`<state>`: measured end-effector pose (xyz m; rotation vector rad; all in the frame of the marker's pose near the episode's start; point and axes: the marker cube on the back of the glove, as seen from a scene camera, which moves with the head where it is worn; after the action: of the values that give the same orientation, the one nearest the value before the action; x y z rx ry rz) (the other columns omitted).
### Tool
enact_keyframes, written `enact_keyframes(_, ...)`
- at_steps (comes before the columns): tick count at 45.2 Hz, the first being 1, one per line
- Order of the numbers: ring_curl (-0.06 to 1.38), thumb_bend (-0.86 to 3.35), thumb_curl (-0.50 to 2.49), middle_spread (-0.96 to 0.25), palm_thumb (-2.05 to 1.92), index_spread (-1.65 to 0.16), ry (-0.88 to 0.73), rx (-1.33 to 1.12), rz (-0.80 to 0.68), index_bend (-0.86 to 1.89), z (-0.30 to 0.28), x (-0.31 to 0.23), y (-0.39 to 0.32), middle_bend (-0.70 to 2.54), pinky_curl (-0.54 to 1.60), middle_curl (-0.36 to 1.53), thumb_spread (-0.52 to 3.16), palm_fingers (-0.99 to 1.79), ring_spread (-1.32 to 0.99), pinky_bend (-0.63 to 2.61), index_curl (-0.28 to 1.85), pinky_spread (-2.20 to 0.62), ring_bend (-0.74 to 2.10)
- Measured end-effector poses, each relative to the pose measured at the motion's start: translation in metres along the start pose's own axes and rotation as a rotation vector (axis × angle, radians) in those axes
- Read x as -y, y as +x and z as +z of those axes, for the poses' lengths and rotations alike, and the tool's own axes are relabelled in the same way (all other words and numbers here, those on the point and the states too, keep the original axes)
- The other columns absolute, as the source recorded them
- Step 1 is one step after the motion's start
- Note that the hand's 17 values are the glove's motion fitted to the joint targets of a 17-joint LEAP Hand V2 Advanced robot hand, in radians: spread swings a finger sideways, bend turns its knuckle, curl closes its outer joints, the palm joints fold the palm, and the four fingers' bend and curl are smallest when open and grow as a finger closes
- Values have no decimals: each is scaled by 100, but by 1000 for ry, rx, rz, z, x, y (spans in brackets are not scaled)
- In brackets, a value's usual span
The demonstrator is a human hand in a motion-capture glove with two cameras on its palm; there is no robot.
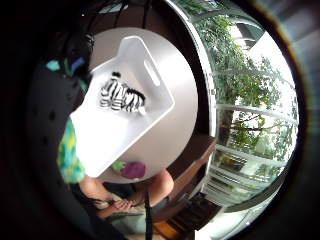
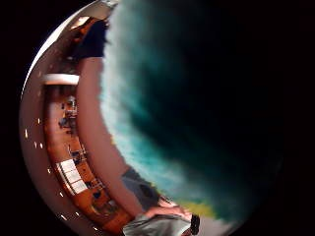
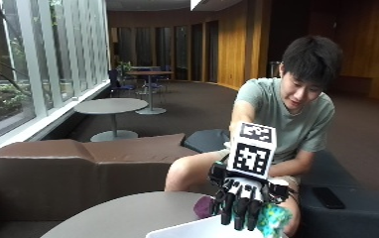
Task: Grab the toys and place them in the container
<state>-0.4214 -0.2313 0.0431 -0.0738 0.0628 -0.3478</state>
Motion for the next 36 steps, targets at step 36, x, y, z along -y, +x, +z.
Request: enact_keyframes(36,45,-2,58,-5,6,-23,66,-49,126,9,-75,-188,147,11,39,42,132,-24,-11,92,37,1,34)
